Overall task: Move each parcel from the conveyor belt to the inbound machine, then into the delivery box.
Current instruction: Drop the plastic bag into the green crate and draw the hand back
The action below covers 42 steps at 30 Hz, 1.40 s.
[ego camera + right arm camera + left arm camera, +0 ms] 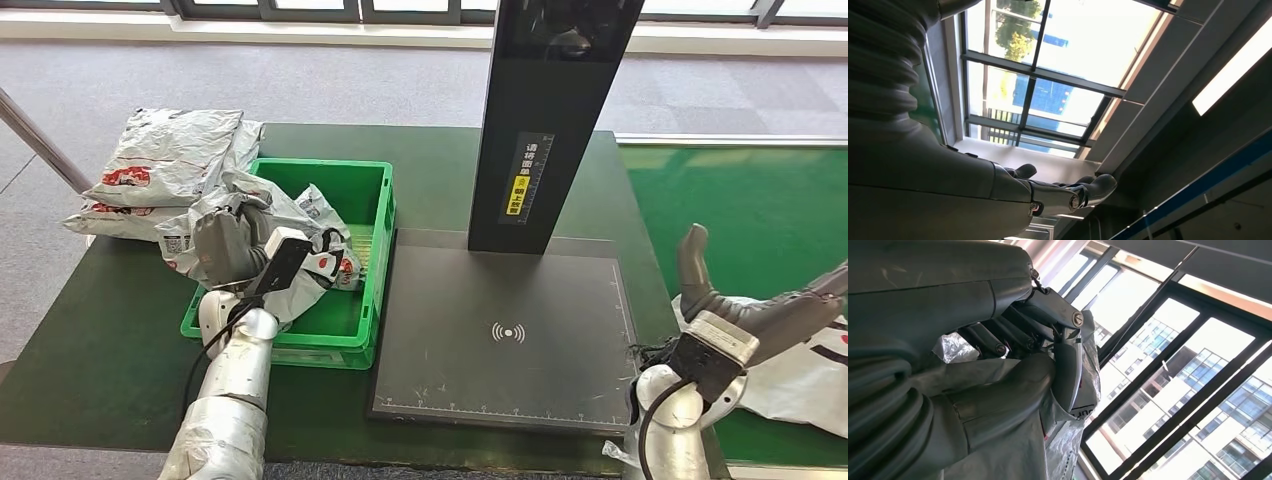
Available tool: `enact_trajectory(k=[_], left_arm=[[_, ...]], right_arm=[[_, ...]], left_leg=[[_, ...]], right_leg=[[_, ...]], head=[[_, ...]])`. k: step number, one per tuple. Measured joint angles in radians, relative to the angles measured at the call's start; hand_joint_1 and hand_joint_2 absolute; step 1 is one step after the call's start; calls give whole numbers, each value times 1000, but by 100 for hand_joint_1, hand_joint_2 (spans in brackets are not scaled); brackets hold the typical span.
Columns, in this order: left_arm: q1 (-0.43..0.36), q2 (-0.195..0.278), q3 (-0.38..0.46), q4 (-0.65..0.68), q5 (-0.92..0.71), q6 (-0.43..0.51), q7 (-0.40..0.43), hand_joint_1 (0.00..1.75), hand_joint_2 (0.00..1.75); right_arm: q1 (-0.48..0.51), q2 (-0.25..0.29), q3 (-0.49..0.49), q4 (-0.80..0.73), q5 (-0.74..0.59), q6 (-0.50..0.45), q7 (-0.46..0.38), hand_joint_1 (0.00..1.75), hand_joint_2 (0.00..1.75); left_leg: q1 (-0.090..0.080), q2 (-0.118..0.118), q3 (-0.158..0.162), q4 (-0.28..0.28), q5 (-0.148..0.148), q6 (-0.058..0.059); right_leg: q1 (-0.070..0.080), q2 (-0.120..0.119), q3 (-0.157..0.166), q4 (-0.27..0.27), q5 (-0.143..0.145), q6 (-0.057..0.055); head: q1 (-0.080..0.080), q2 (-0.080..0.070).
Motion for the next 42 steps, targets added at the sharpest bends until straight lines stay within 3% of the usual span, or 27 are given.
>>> enact_trajectory(k=[1,4,9,24,26,29,32,33,37,42], left_arm=[[0,-2,-6,11,0,0,0,0,131],[-7,-6,-36,57,-30,0,1,0,0],[-15,-11,-90,101,38,0,0,0,0],[13,-12,-235,41,130,0,-2,0,0],[35,-12,-259,2,156,0,-2,0,0],[104,-12,-327,-149,243,1,-2,0,0],[176,-8,-426,-365,364,2,-3,0,131],[196,-3,-464,-437,420,2,-3,0,175],[263,24,-611,-662,606,2,-3,0,175],[311,42,-703,-797,629,1,-3,0,175]], right_arm=[[-3,0,0,4,0,0,0,0,175],[-14,-2,0,29,5,0,0,0,175],[-42,-14,-10,139,1,0,1,0,175],[-140,-79,-148,449,-72,0,2,0,175],[-166,-92,-177,504,-5,0,2,0,175],[-223,-91,-319,552,358,0,1,0,175],[-299,-78,-585,555,838,0,35,0,175],[-320,-77,-669,557,942,0,73,0,175],[-350,-80,-889,577,1097,-1,233,0,175],[-360,-84,-983,594,1114,-1,249,0,175]], left_leg=[[0,0,0,0,0,0],[0,0,0,0,0,0],[0,1,0,0,0,0],[0,-3,-1,0,1,1],[0,-2,-1,0,1,1],[-1,0,-1,1,1,1],[-1,-5,-3,1,1,1],[-1,-7,-3,1,1,2],[-1,-12,-4,1,1,2],[-2,-6,-3,1,-1,3]], right_leg=[[0,0,0,0,0,0],[0,0,0,0,0,0],[0,1,0,0,1,0],[0,-3,0,0,1,0],[0,-1,0,0,1,0],[-1,0,-2,0,2,0],[-1,-5,-1,0,1,1],[-1,-7,-1,0,1,1],[-1,-11,1,0,-1,3],[-2,-6,-1,-1,-1,3]], head=[[0,0],[0,0],[0,0],[0,0],[0,0],[0,0],[0,0],[0,0],[0,0],[0,0]])
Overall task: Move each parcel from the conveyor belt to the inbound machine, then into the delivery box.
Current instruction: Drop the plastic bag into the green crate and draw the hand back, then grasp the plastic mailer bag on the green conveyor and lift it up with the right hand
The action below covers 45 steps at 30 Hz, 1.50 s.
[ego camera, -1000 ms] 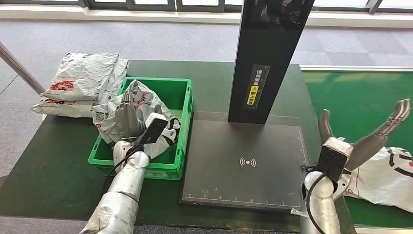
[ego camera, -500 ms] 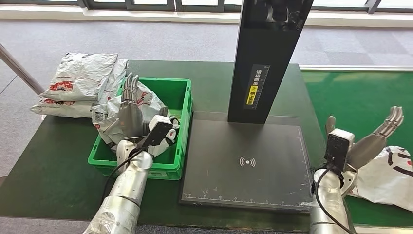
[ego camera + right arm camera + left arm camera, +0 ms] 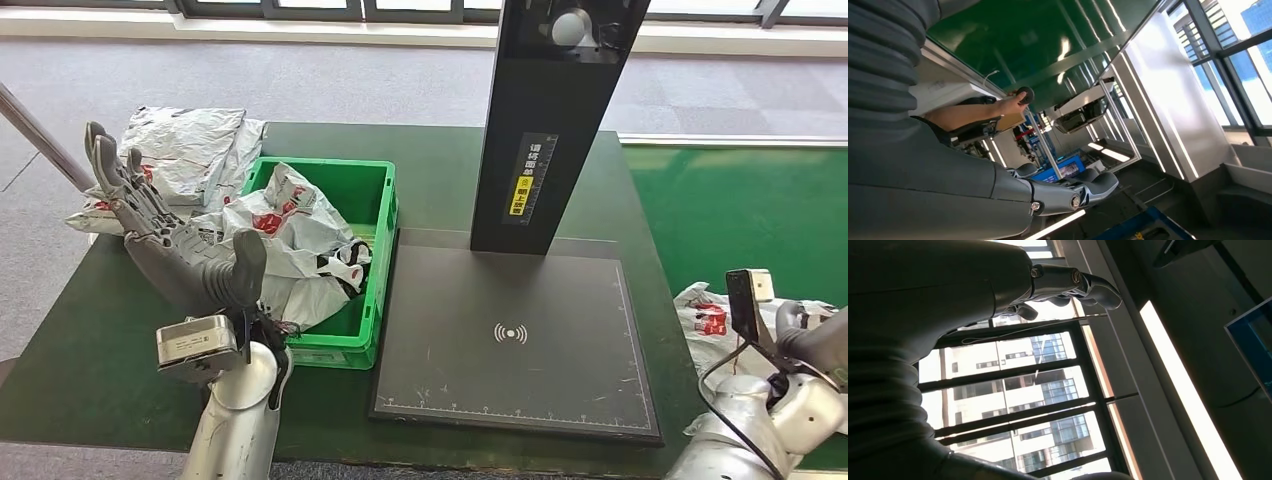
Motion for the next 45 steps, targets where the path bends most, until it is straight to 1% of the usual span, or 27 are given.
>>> enact_trajectory(k=[2,4,6,8,9,10,11,12,14,17,18,20,22,25,27,32,39,41,43,44,45], left_arm=[[12,4,-19,-30,5,0,0,0,175],[21,8,-31,-53,29,-1,0,0,175],[33,16,-46,-85,84,-1,0,0,175],[48,35,-76,-126,176,-13,0,0,175],[54,47,-95,-146,232,-33,0,0,175],[60,57,-113,-165,290,-68,0,0,175],[66,64,-125,-181,346,-119,0,0,175],[70,67,-131,-193,392,-175,1,0,175],[82,61,-126,-206,466,-317,1,0,175],[108,32,-70,-209,541,-556,1,0,175],[114,25,-46,-209,555,-612,2,0,175],[121,20,-10,-209,562,-669,2,0,175],[126,18,12,-209,560,-691,2,0,175],[130,17,31,-209,554,-707,2,0,175],[132,16,38,-210,551,-712,2,0,175],[134,16,50,-211,537,-718,2,0,175],[136,16,56,-212,535,-721,2,0,175],[137,16,57,-212,533,-722,2,0,175],[137,16,57,-212,531,-724,2,0,175],[137,16,57,-212,530,-727,2,0,175],[137,15,58,-212,530,-729,2,0,175]], right_arm=[[-3,-1,-19,5,1,0,5,0,175],[-5,-2,-27,14,10,0,46,0,175],[-2,-11,-27,43,29,0,163,0,175],[15,-32,-17,91,43,0,324,0,175],[28,-46,-4,116,45,0,392,0,175],[42,-60,13,141,44,0,444,0,175],[52,-72,30,162,41,0,472,0,175],[58,-81,44,181,36,0,483,0,175],[64,-96,56,218,25,0,482,0,175],[76,-117,57,273,17,0,476,0,175],[80,-122,57,291,14,0,475,0,175],[81,-131,57,335,-7,1,459,0,175],[74,-147,57,399,-56,12,417,0,175],[57,-172,57,500,-144,65,335,0,175],[46,-185,57,550,-167,103,324,0,175],[28,-208,57,629,-148,160,383,0,175],[12,-221,57,673,-136,170,401,0,175],[7,-222,57,679,-118,177,432,0,175],[2,-223,57,684,-85,182,485,0,175],[0,-224,58,687,-64,183,519,14,175],[-2,-224,60,689,-43,186,552,58,175]], left_leg=[[0,0,0,0,0,0],[0,0,0,0,1,-1],[1,0,1,0,1,-1],[1,-1,1,0,1,-1],[1,-3,1,0,1,-1],[0,-4,0,0,1,-1],[0,-4,0,0,1,0],[0,-3,0,0,0,0],[0,-1,0,0,0,0],[0,-1,1,0,0,1],[0,-1,1,0,0,1],[0,0,1,0,0,1],[0,0,1,0,0,1],[0,0,2,0,0,0],[0,0,2,0,0,0],[0,0,1,0,0,1],[0,0,1,0,0,1],[0,0,1,0,0,1],[0,0,2,0,0,1],[0,0,2,0,0,1],[0,0,2,0,0,1]], right_leg=[[0,0,0,0,0,0],[0,0,0,0,0,0],[1,0,0,0,0,0],[1,-2,1,0,0,0],[1,-3,2,0,0,0],[0,-4,2,0,0,0],[0,-4,2,0,0,0],[0,-3,1,0,0,0],[0,-1,1,0,0,0],[0,-2,2,0,-1,0],[0,-2,2,0,-1,0],[0,-1,2,0,-1,0],[0,-1,2,0,-1,0],[0,-1,2,0,0,0],[0,-1,2,0,0,0],[0,-1,2,0,0,0],[0,-1,2,0,0,0],[0,-1,2,0,0,0],[0,-1,3,0,0,0],[0,-1,3,0,0,0],[0,-1,3,0,0,0]], head=[[0,0],[0,0],[0,0],[0,0],[0,0],[0,0],[0,0],[0,0],[0,0],[0,0],[0,0],[0,0],[0,0],[0,0],[0,0],[0,0],[0,0],[0,0],[0,0],[0,0],[0,0]])
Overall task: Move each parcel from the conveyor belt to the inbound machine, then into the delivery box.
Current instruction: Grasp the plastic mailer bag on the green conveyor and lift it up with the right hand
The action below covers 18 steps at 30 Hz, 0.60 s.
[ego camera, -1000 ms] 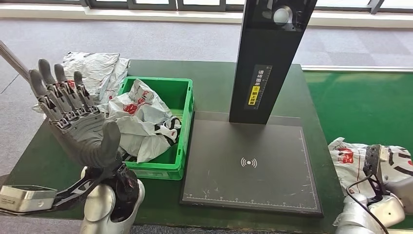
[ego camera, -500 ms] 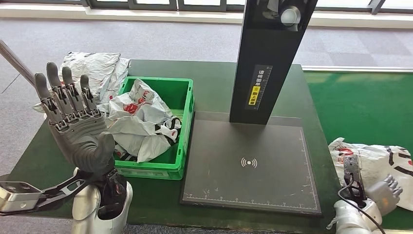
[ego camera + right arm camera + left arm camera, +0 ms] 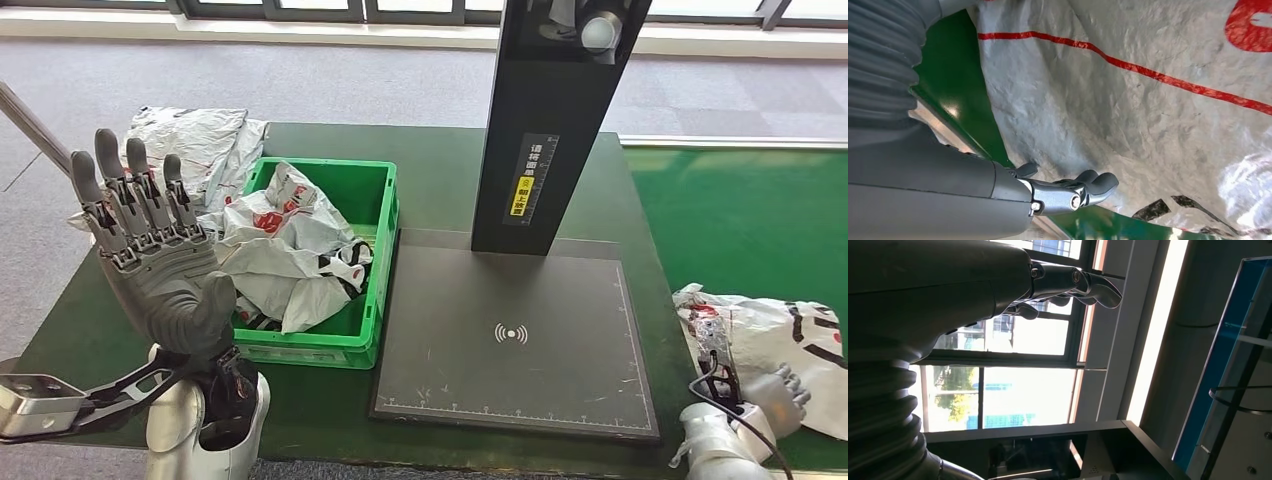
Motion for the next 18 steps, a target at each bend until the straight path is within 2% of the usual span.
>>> enact_trajectory(k=[2,3,6,10,15,18], left_arm=[[0,0,0,1,0,-6,0,0,175],[0,0,0,1,0,-8,0,0,175],[0,0,1,1,0,-12,0,0,175],[0,0,6,1,0,-12,0,0,175],[1,0,9,2,-3,-11,0,0,175],[0,0,9,6,-9,-6,0,0,175]], right_arm=[[-3,-1,12,4,43,19,64,145,175],[-6,-2,21,7,62,40,92,175,175],[-16,-7,48,15,90,117,149,175,175],[-25,-11,75,24,91,162,170,175,175],[-23,-16,84,28,79,148,147,175,175],[-18,-18,84,29,47,90,83,175,175]], left_leg=[[0,0,1,0,0,0],[0,0,1,0,0,0],[0,0,2,0,0,0],[0,0,3,0,0,1],[0,0,3,0,0,1],[0,0,3,0,0,0]], right_leg=[[0,0,1,0,0,0],[0,0,1,0,0,0],[0,0,3,0,0,0],[0,0,3,-1,0,0],[0,0,3,-1,0,0],[0,1,3,0,0,0]], head=[[0,0],[0,0],[0,0],[0,0],[0,0],[0,0]])
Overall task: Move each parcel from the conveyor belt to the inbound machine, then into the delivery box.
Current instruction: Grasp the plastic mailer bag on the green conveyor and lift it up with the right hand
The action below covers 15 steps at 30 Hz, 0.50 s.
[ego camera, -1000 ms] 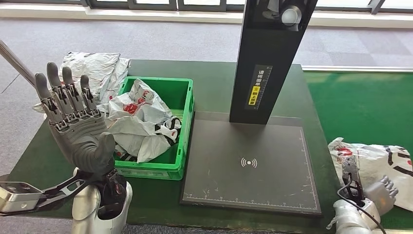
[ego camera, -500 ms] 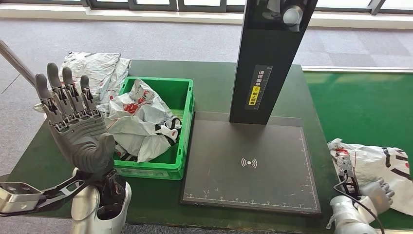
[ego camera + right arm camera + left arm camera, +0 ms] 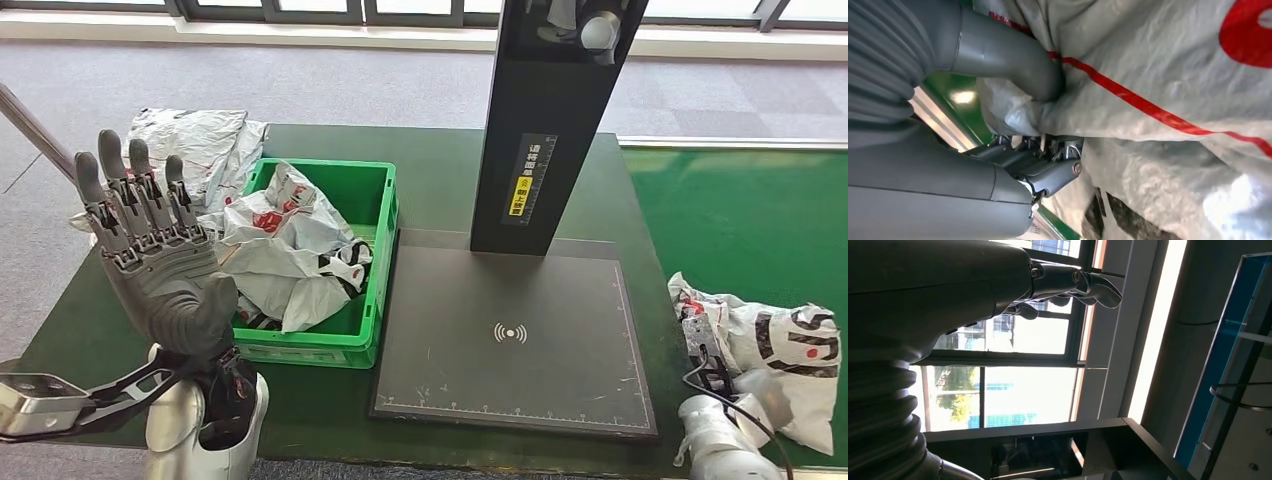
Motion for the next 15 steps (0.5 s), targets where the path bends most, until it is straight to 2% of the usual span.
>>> enact_trajectory(k=[6,9,10,12,15], left_arm=[[-2,-1,0,22,-8,12,0,0,175],[-4,-1,0,32,-15,19,0,0,175],[-4,-1,0,35,-18,23,0,0,175],[-6,-2,-1,43,-21,34,0,0,175],[-10,-2,-4,65,-21,42,0,0,175]], right_arm=[[8,-1,0,-9,-76,-211,-214,175,175],[13,4,0,-38,-116,-256,-305,175,175],[18,13,-3,-72,-138,-261,-370,175,175],[25,53,-14,-185,-174,-269,-551,175,175],[14,156,-43,-426,-197,-276,-795,175,175]], left_leg=[[0,0,-1,0,0,0],[0,0,-2,0,0,0],[0,0,-2,0,0,0],[0,0,-3,0,0,0],[0,3,-2,0,0,-1]], right_leg=[[0,0,-1,0,0,0],[0,0,-1,0,0,0],[0,0,-1,0,0,0],[0,1,-3,1,0,0],[0,3,-4,1,1,-1]], head=[[0,0],[0,0],[0,0],[0,0],[0,0]])
